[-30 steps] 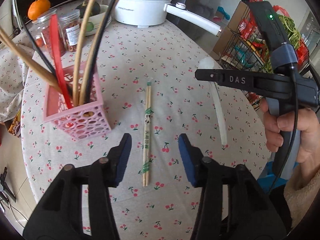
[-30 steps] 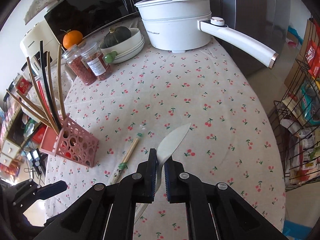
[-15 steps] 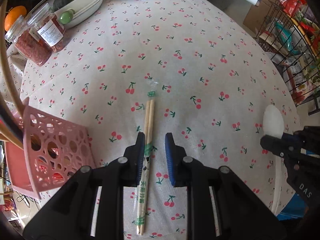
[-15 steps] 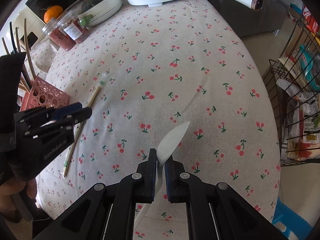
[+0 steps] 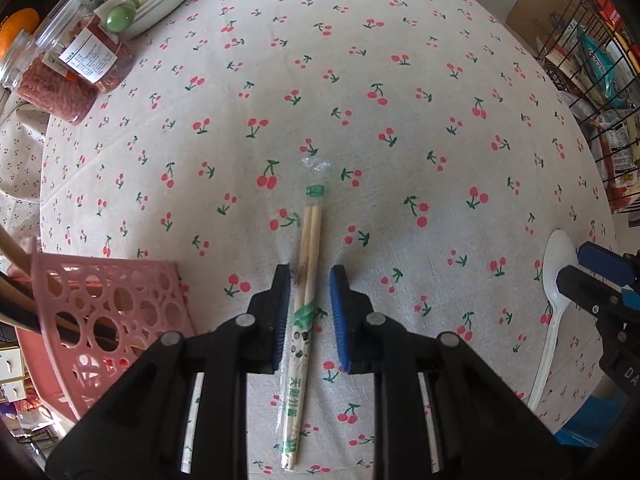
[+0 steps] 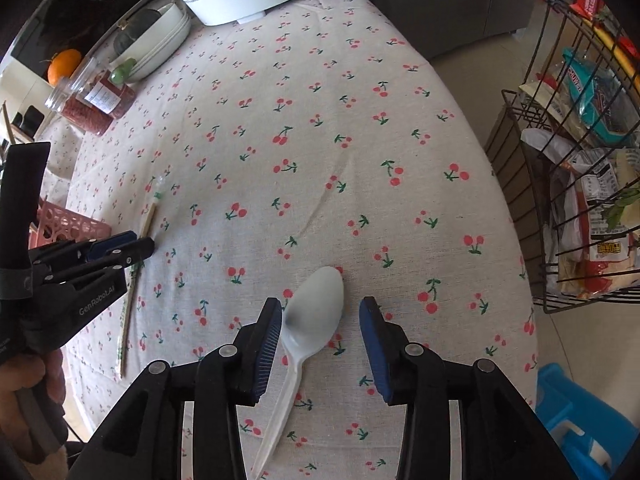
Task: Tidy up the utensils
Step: 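Lift the white spoon with the right tool while the left tool grasps the paper-wrapped chopsticks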
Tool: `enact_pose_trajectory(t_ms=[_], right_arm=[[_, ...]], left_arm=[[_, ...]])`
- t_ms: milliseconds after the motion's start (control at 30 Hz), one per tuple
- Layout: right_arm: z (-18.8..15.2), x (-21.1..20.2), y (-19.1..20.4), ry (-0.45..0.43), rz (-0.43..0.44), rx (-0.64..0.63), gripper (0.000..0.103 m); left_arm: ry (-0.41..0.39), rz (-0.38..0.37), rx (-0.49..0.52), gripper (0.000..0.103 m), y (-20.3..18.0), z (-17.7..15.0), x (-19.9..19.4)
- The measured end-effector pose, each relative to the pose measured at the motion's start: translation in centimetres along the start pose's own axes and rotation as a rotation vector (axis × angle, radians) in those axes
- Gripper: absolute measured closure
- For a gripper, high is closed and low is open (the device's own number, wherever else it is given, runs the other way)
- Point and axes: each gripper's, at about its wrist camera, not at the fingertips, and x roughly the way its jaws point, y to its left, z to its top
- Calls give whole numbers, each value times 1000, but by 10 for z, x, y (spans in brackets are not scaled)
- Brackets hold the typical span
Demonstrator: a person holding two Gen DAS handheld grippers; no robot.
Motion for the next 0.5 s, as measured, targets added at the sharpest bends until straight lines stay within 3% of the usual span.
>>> enact_pose_trajectory(t_ms=[167,300,400,500], right_arm=[[0,1,12,-1,-39,-35,61],[-1,5,29,8,-69,-85,61],[-1,16,35,36,-101,-96,68],[0,13,30,14,-57,-68,71]], left_arm=[[4,-3,8,82,2,6,2],[-1,-31,9,92,4,8,0],[-25,-24,14,97,2,5,-1],[-68,-29,5,97,4,-5,-5]])
